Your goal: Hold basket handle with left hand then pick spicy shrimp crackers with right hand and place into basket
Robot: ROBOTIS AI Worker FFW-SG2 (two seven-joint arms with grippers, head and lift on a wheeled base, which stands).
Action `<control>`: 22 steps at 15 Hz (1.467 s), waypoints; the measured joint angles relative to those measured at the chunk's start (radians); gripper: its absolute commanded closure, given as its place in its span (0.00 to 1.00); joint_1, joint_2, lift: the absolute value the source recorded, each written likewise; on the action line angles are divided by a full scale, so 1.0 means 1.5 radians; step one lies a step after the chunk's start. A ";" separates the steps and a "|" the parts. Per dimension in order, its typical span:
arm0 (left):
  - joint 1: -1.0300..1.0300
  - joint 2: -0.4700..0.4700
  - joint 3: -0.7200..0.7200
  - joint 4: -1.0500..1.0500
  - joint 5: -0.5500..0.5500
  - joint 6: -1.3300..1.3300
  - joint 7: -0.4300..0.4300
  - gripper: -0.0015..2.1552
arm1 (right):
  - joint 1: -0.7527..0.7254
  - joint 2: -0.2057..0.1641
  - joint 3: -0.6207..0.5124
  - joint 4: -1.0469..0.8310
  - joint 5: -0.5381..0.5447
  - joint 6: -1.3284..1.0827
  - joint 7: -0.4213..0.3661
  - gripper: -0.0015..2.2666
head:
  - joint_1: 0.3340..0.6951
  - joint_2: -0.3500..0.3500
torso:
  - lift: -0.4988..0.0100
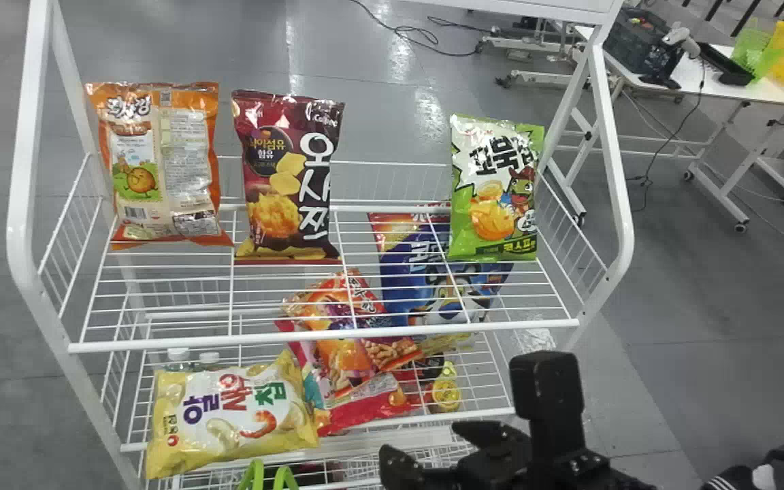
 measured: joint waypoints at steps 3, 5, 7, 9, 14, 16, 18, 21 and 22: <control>0.000 0.000 -0.004 0.001 -0.002 0.000 0.001 0.88 | 0.001 0.008 0.003 0.004 0.020 -0.116 0.002 0.04 | 1.00 0.21 | 0.91; -0.001 0.000 -0.007 0.001 -0.004 0.000 0.002 0.88 | 0.001 0.011 0.005 0.020 0.032 -0.192 0.011 0.04 | 1.00 0.21 | 0.91; -0.004 0.000 -0.012 0.002 -0.008 0.000 0.003 0.88 | 0.001 0.012 0.013 0.047 0.054 -0.298 0.020 0.04 | 1.00 0.21 | 0.91; -0.007 0.000 -0.016 0.002 -0.011 0.000 0.005 0.88 | 0.001 0.012 0.023 0.080 0.071 -0.389 0.020 0.04 | 1.00 0.21 | 0.91; -0.011 0.000 -0.026 0.011 -0.025 0.000 0.003 0.88 | 0.006 0.015 0.054 0.168 0.092 -0.594 -0.001 0.04 | 1.00 0.21 | 0.91; -0.012 0.000 -0.027 0.011 -0.026 0.000 0.003 0.88 | 0.011 0.017 0.069 0.178 0.115 -0.647 -0.027 0.04 | 1.00 0.20 | 0.91; -0.012 0.000 -0.027 0.010 -0.025 0.000 0.002 0.88 | 0.015 0.017 0.083 0.185 0.135 -0.677 -0.051 0.04 | 1.00 0.20 | 0.91; -0.012 0.000 -0.025 0.009 -0.022 0.000 -0.001 0.88 | 0.025 0.017 0.093 0.203 0.153 -0.714 -0.067 0.04 | 1.00 0.20 | 0.91; -0.012 0.000 -0.025 0.009 -0.022 0.000 -0.002 0.88 | 0.029 0.017 0.091 0.207 0.154 -0.718 -0.067 0.04 | 1.00 0.19 | 0.91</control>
